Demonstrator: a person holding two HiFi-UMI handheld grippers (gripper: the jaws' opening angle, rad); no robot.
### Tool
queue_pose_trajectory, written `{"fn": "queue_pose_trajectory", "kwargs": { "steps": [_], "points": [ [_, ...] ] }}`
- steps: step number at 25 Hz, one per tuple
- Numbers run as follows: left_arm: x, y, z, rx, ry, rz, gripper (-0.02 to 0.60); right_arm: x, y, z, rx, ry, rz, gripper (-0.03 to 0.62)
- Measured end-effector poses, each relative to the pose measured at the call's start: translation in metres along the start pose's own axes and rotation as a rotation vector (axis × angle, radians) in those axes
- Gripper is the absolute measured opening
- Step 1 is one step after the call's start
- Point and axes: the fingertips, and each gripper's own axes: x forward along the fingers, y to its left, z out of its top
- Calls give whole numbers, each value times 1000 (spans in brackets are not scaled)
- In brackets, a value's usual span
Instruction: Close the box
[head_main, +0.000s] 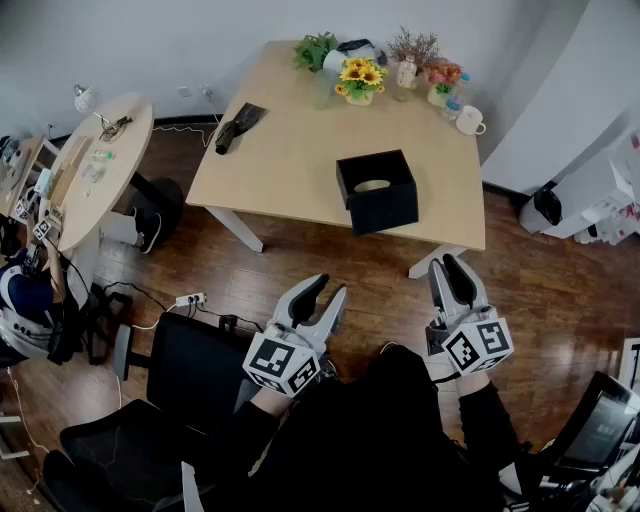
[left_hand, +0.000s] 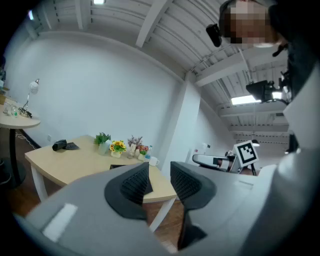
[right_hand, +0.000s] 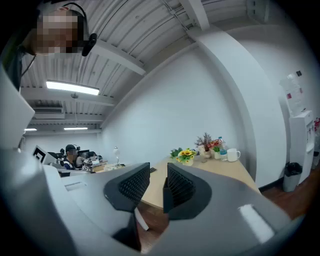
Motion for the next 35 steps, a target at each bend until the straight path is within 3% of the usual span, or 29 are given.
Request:
{"fn": "queue_pose_trajectory", "kwargs": {
  "steps": [4, 8, 12, 18, 23, 24, 25, 26, 27, 31, 33, 35],
  "points": [
    [40, 45, -22, -84, 62, 20, 117, 46, -55, -16, 15, 49, -26, 110],
    [99, 82, -57, -199, 167, 32, 126, 111, -116, -57, 44, 150, 23, 163],
    [156, 120, -112, -291, 342, 107, 246, 176, -159, -122, 106, 352, 142, 218],
    [219, 159, -171, -309, 537, 172, 270, 218, -191, -175, 165, 554, 280, 239],
    [224, 146, -209, -413, 675, 85, 260, 217, -178, -207, 199, 707, 403, 243],
    [220, 145, -217, -412, 703, 77, 228, 214, -176, -212, 205, 736, 408, 176],
    [215, 146, -221, -412, 715, 75, 184, 212, -175, -216, 214, 758, 410, 113],
    [212, 146, -222, -417, 713, 70, 126, 210, -176, -216, 229, 775, 418, 95],
    [211, 145, -218, -425, 705, 53, 110, 209, -177, -214, 250, 789, 431, 86],
    [204, 119, -184, -477, 635, -87, 103, 199, -174, -192, 395, 868, 483, 72],
    [198, 108, -161, -548, 567, -138, 112, 192, -167, -177, 528, 923, 480, 74],
    [197, 100, -137, -622, 492, -173, 123, 190, -159, -155, 710, 899, 474, 87]
  ]
}}
